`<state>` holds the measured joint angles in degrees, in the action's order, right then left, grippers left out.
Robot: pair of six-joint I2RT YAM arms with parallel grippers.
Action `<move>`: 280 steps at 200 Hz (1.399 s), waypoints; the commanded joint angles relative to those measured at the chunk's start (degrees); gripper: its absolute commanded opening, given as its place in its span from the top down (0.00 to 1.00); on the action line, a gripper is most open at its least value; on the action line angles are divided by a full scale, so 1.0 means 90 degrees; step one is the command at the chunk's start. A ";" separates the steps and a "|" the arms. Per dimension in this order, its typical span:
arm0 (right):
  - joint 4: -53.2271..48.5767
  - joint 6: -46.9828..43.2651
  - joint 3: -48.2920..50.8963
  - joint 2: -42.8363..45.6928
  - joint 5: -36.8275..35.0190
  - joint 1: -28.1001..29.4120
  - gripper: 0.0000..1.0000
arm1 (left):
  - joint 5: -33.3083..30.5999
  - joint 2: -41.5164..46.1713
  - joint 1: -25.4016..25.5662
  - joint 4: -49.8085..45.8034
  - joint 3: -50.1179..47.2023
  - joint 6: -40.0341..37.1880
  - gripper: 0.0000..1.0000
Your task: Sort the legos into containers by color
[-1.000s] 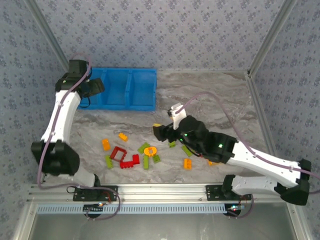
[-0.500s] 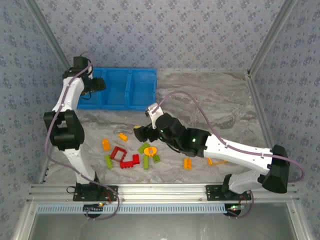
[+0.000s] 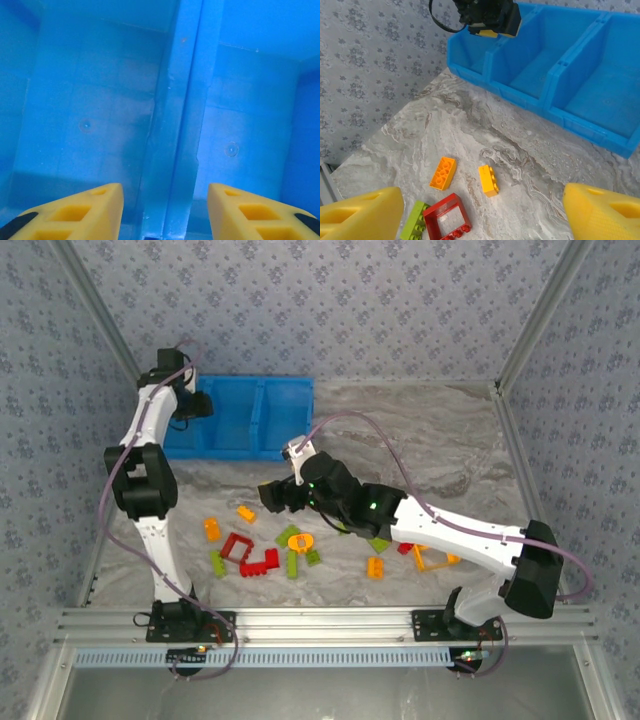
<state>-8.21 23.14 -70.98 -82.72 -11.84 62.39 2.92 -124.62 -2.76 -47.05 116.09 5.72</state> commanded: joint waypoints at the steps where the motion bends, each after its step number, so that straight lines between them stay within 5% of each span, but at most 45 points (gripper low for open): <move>1: -0.0112 0.0194 -0.0226 -0.0058 0.0113 -0.0080 0.15 | -0.0124 -0.0184 0.0128 -0.0249 0.0216 -0.0176 0.53; 38: -0.0189 0.0300 -0.0225 -0.0074 0.0152 -0.0149 0.15 | -0.0336 -0.0341 0.0249 -0.0309 0.0284 -0.0204 0.55; 90: -0.0266 0.0358 -0.0212 -0.0077 0.0141 -0.0150 0.15 | -0.0559 -0.0393 0.0360 -0.0325 0.0272 -0.0196 0.71; 131: -0.0421 0.0340 -0.0244 -0.0040 0.0020 -0.0184 0.16 | -0.0535 -0.0273 0.0696 -0.0348 0.0262 0.0044 1.00; 179: -0.0971 0.0331 -0.0026 0.0408 -0.0691 -0.0240 0.16 | -0.0479 0.0298 0.1711 0.0219 -0.0679 0.0914 1.00; 280: -0.2799 0.1025 0.1291 0.2630 -0.1670 -0.0720 0.16 | -0.0817 0.0010 0.3585 -0.0028 -0.0056 0.3104 1.00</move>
<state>-27.31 29.65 -61.23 -63.48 -23.27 56.75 -5.45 -124.84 28.84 -47.83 113.67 25.02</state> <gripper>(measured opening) 0.837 0.245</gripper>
